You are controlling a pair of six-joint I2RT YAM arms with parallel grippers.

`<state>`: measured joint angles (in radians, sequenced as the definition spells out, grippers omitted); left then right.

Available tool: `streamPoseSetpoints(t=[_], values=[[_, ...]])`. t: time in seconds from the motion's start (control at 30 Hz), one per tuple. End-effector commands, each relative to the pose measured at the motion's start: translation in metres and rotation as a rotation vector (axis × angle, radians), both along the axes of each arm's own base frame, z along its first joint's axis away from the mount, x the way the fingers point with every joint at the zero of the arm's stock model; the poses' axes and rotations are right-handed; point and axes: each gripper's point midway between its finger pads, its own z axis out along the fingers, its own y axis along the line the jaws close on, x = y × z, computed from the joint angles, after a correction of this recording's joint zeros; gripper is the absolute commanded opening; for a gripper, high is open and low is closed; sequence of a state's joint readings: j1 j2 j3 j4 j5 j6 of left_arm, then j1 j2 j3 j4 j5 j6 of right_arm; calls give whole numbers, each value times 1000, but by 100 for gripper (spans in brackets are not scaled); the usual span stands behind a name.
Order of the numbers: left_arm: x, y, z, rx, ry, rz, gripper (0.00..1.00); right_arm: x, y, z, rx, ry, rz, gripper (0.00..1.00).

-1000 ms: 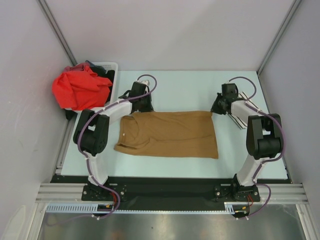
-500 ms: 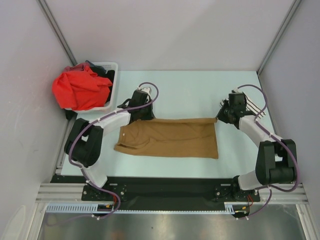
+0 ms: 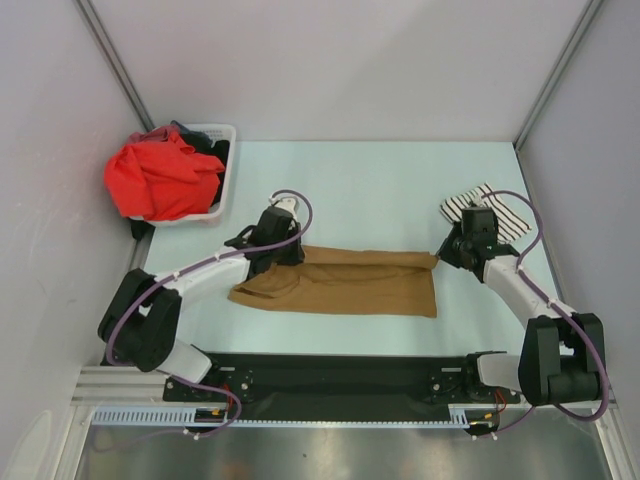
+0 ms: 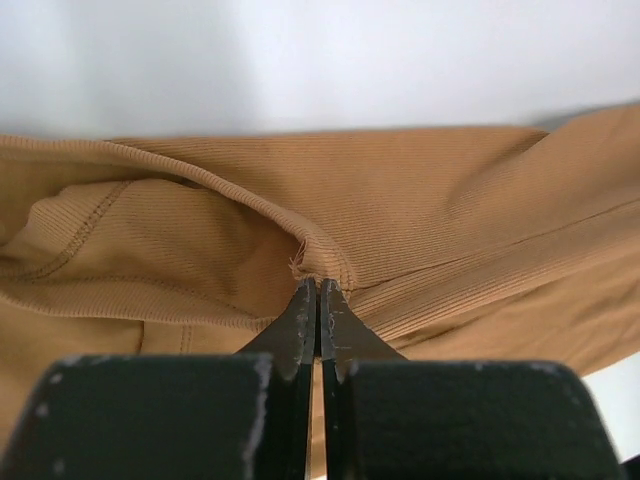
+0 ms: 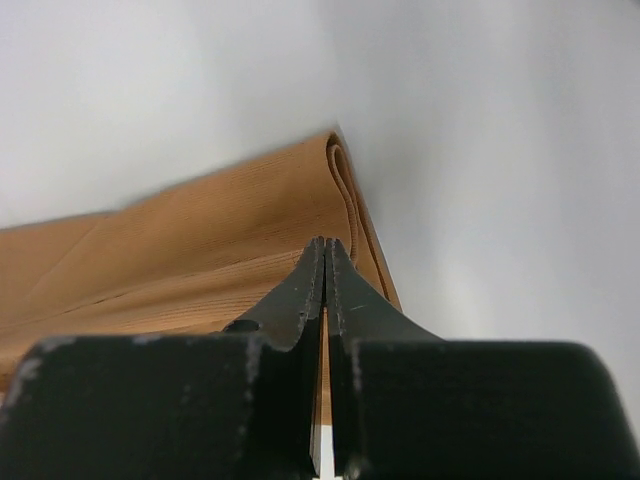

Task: Fold and stack the tank tops
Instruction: Fold the tank top

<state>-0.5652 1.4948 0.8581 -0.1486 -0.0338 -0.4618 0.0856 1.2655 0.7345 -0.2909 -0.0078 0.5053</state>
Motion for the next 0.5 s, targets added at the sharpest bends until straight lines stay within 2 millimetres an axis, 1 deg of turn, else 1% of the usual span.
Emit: streamPoseSetpoints(t=[0.0, 0.1, 0.2, 0.23, 0.3, 0.33, 0.43, 0.47], values=[[-1, 0, 17, -16, -65, 34, 1, -6, -2, -1, -2, -3, -21, 0], [-9, -1, 16, -2, -60, 27, 1, -11, -2, -4, -4, 5, -18, 0], [-18, -1, 11, 24, -51, 31, 2, -18, -5, -9, -13, 19, -25, 0], [-21, 4, 5, 42, -44, 44, 2, -20, -5, -11, -14, 25, -23, 0], [-25, 6, -1, 41, -26, 61, 4, -24, -5, -15, -14, 34, -25, 0], [-31, 9, -10, 51, -4, 64, 6, -28, -5, -21, -14, 44, -26, 0], [-39, 11, -24, 53, 33, 80, 7, -34, -3, -30, 1, 65, -32, 1], [-44, 15, -34, 63, 56, 99, 8, -38, -3, -36, 3, 77, -37, 1]])
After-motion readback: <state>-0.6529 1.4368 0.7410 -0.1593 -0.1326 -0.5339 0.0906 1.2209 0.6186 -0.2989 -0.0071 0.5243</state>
